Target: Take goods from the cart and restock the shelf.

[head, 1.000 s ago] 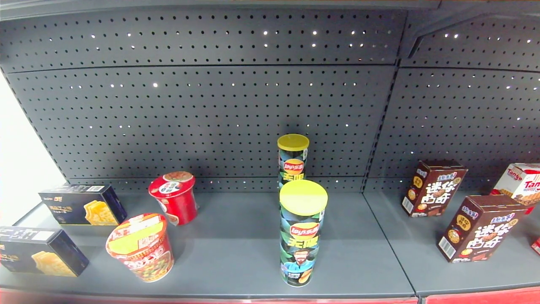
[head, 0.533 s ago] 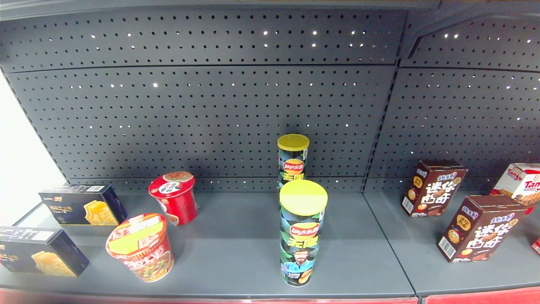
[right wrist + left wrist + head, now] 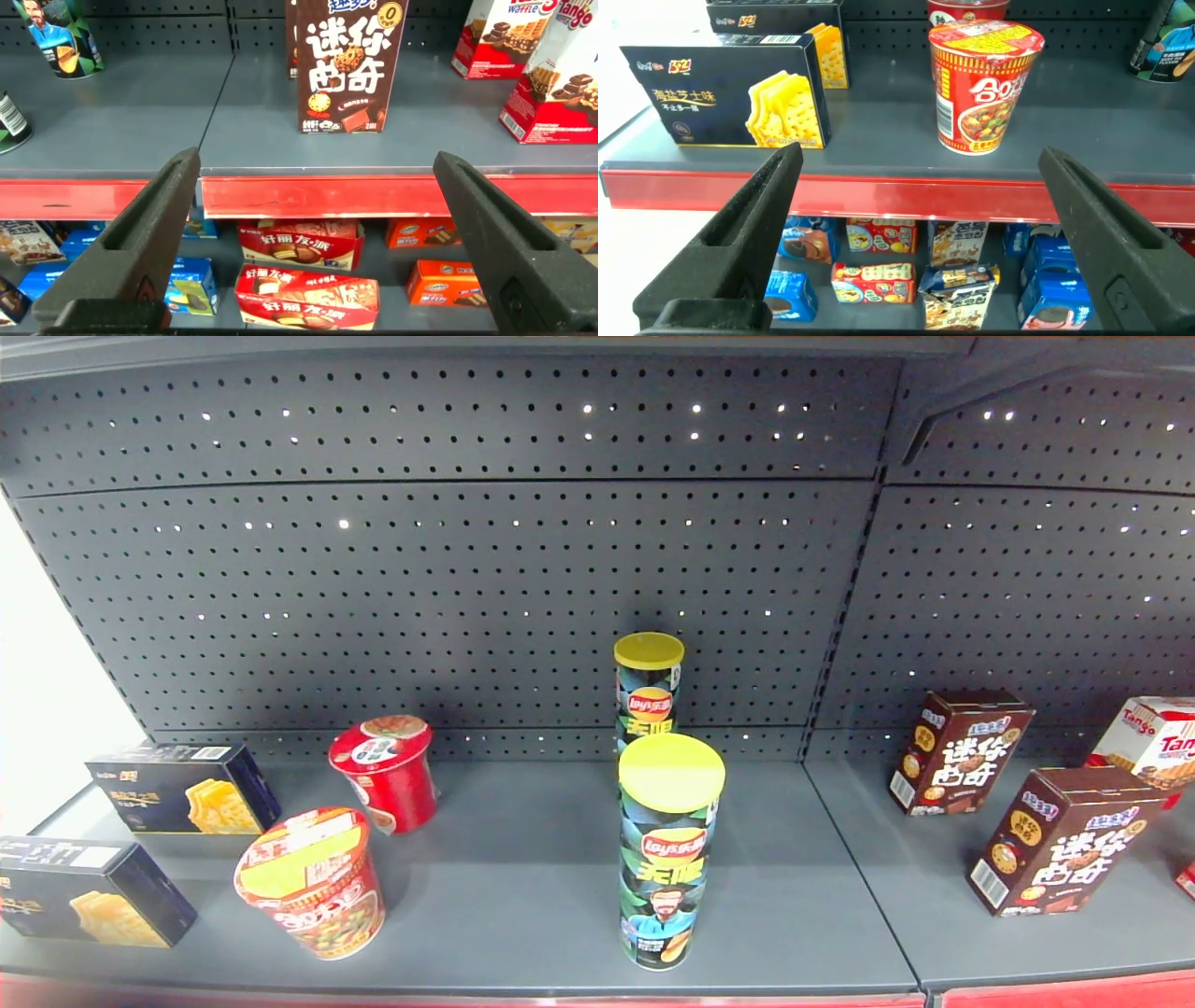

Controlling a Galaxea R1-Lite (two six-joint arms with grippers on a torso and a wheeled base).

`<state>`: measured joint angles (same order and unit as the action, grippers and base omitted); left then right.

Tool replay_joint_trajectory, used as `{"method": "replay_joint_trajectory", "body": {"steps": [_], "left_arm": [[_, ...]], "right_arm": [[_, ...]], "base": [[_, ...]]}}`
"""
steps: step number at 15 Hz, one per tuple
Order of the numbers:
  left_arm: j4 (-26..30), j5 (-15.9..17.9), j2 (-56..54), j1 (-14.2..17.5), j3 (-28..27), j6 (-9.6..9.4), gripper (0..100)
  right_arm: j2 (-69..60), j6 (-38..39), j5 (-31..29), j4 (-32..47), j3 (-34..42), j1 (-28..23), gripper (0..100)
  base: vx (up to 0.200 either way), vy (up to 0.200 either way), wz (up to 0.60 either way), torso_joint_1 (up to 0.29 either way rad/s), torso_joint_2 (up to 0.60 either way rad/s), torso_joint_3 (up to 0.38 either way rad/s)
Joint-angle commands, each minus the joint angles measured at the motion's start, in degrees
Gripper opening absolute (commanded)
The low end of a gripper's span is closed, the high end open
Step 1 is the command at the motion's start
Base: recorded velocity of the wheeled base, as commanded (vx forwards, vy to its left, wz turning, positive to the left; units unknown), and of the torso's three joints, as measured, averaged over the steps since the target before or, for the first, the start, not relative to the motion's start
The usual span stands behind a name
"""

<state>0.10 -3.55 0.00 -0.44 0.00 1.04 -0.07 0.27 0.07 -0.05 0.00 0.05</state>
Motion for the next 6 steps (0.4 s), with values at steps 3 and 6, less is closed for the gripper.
{"method": "replay_joint_trajectory", "body": {"steps": [3, 6], "left_arm": [[-0.01, -0.06, 0.0, 0.0, 0.0, 0.02, 100], [-0.01, -0.06, 0.0, 0.0, 0.0, 0.02, 100]], "right_arm": [[0.07, 0.0, 0.01, -0.04, 0.0, 0.04, 100], [0.07, 0.0, 0.01, -0.04, 0.0, 0.04, 100]], "base": [[0.0, 0.0, 0.0, 0.0, 0.0, 0.0], [0.0, 0.0, 0.0, 0.0, 0.0, 0.0]]}}
